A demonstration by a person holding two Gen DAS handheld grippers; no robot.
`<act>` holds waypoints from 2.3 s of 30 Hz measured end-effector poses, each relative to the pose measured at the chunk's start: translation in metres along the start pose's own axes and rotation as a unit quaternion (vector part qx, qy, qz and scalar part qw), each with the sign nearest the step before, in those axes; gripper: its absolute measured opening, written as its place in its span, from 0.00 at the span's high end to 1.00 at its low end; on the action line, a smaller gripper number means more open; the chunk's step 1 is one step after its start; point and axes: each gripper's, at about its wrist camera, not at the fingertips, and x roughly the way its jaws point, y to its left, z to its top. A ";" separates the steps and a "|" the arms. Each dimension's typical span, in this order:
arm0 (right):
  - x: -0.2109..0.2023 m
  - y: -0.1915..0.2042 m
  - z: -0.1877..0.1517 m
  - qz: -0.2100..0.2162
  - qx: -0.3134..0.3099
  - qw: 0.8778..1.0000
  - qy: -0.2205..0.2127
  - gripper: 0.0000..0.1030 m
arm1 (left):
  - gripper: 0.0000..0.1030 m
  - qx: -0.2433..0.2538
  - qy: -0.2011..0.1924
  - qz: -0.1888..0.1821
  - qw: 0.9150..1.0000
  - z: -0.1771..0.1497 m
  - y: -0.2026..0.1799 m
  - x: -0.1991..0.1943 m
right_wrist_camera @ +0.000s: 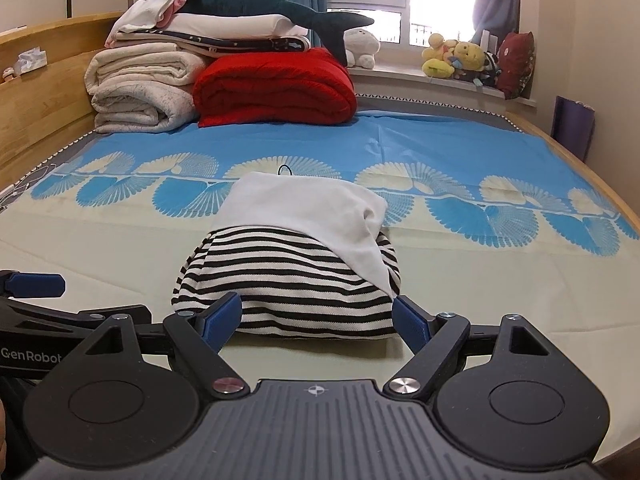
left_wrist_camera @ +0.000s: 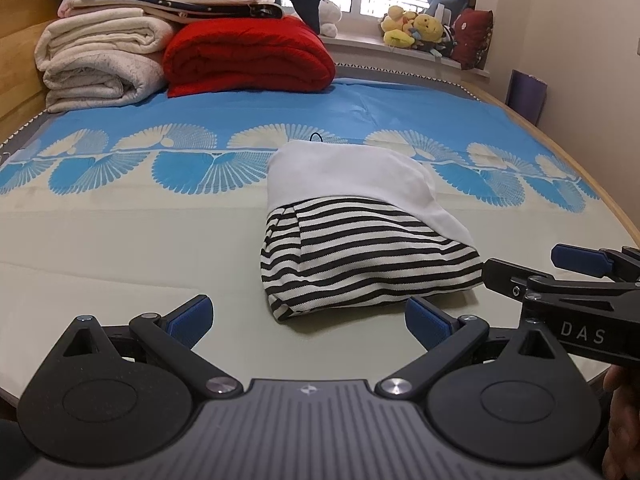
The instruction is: Fold small clothes
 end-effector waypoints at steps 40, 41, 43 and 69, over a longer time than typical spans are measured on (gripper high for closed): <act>0.003 -0.001 0.001 -0.002 0.002 1.000 0.010 0.22 | 0.01 -0.003 0.007 -0.003 1.000 -0.002 -0.002 0.005; 0.004 -0.001 0.000 -0.002 0.003 1.000 0.010 0.22 | 0.01 -0.003 0.007 -0.004 1.000 -0.002 -0.002 0.005; 0.004 -0.001 0.000 -0.003 0.004 1.000 0.011 0.22 | 0.01 -0.003 0.008 -0.005 1.000 -0.004 -0.003 0.005; 0.004 -0.002 0.000 -0.003 0.005 1.000 0.013 0.22 | 0.01 -0.005 0.011 -0.006 1.000 -0.003 -0.002 0.009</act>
